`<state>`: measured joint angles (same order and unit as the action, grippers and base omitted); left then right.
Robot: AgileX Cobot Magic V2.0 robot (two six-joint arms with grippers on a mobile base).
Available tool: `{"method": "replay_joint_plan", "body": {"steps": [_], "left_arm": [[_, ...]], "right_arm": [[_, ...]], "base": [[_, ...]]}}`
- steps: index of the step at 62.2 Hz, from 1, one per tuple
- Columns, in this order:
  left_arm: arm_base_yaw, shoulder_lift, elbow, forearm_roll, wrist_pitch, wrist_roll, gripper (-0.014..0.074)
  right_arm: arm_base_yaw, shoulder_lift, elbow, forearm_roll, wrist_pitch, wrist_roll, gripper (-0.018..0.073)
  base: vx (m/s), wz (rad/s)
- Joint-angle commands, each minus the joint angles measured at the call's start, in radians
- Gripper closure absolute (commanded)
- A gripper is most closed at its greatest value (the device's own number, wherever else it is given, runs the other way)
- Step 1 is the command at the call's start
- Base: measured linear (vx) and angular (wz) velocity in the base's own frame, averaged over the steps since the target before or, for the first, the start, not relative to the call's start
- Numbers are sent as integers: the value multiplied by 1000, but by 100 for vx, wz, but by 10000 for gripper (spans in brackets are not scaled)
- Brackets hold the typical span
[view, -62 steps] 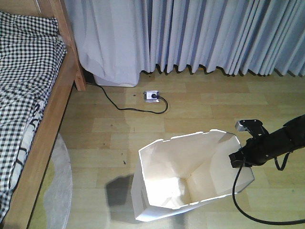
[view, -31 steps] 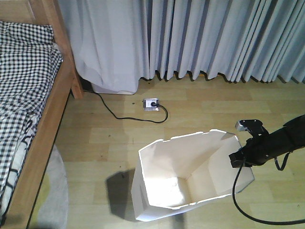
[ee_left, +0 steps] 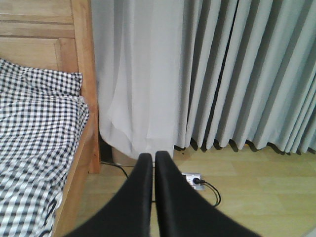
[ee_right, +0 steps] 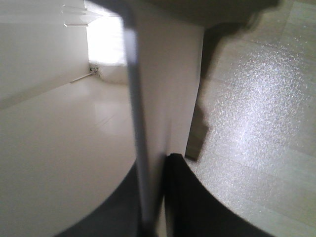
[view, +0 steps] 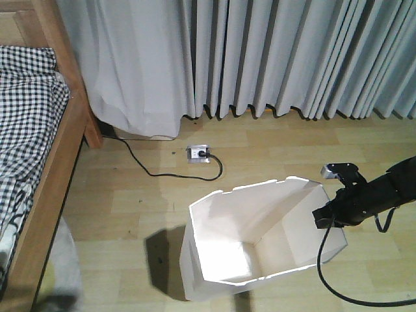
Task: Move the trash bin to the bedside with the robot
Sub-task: 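Drive closer to the bed end, keeping the bin in the right gripper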
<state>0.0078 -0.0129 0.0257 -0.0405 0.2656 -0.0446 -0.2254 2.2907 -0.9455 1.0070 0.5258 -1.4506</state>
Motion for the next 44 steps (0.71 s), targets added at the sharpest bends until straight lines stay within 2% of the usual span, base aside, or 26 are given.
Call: {"method": "replay_joint_plan", "body": {"steps": [1, 44], "left_arm": [[0, -14, 12, -4, -69, -6, 602], [0, -14, 12, -4, -69, -6, 602]], "right_arm": [[-3, -75, -13, 62, 175, 5, 564], [-3, -75, -13, 62, 175, 5, 564]], "base": [[17, -3], [17, 3]]}}
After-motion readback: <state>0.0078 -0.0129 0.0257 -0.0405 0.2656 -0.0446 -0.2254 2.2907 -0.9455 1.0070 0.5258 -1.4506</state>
